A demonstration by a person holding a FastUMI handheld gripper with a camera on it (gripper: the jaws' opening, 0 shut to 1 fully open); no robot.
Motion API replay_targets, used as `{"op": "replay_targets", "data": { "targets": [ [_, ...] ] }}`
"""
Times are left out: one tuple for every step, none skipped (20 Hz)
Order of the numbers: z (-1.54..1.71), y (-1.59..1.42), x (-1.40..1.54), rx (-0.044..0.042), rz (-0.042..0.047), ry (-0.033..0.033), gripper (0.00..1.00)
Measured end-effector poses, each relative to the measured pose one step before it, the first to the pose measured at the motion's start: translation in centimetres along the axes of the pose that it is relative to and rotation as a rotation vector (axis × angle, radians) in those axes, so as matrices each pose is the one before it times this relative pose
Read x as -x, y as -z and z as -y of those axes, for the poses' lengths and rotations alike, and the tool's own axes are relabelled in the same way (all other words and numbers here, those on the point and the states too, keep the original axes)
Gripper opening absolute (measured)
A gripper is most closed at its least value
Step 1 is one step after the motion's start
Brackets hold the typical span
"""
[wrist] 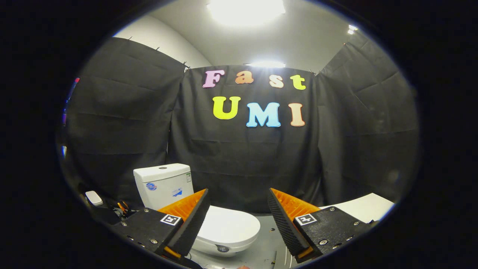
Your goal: Open the toilet lid.
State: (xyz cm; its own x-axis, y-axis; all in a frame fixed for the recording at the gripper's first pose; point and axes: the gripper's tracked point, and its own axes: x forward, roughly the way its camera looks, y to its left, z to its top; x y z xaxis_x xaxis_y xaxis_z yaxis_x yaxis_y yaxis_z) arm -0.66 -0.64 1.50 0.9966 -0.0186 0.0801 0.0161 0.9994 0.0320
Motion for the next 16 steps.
{"op": "replay_targets", "data": {
  "targets": [
    [0.0, 0.121, -0.026, 0.01459, 0.00222, 0.00555, 0.95],
    [-0.074, 0.176, -0.141, 0.01422, 0.002, 0.00173, 0.95],
    [-0.29, 0.256, -0.202, 0.01275, -0.0049, -0.00447, 0.95],
    [-0.425, 0.21, -0.382, 0.00992, -0.00669, -0.00722, 0.95],
    [-0.554, 0.264, -0.181, 0.00207, -0.01125, -0.00636, 0.95],
    [-0.665, 0.054, -0.246, -0.00732, -0.00473, -0.01015, 0.95],
    [-0.764, -0.246, -0.331, -0.01106, 0.00099, -0.01343, 0.95],
    [-0.821, -0.211, -0.287, -0.01273, 0.00017, -0.00827, 0.95],
    [-0.483, 0.131, -0.241, -0.01479, -0.00165, -0.00092, 0.95],
    [-0.57, 0.107, -0.141, -0.01993, -0.00219, 0.00105, 0.95],
    [-0.861, 0.177, -0.057, -0.02407, 0.00358, -0.00953, 0.95],
    [-0.976, 0.324, -0.159, -0.02501, 0.00587, -0.01278, 0.95],
    [-0.633, 0.571, -0.284, -0.01864, -0.00042, -0.0104, 0.95],
    [-0.444, 0.883, -0.37, -0.01167, -0.00712, -0.00467, 0.95],
    [0.047, 1.205, -0.369, -0.00162, -0.01551, 0.00559, 0.95],
    [0.18, 1.051, -0.316, 0.00675, -0.01776, 0.00777, 0.95]
  ]
}}
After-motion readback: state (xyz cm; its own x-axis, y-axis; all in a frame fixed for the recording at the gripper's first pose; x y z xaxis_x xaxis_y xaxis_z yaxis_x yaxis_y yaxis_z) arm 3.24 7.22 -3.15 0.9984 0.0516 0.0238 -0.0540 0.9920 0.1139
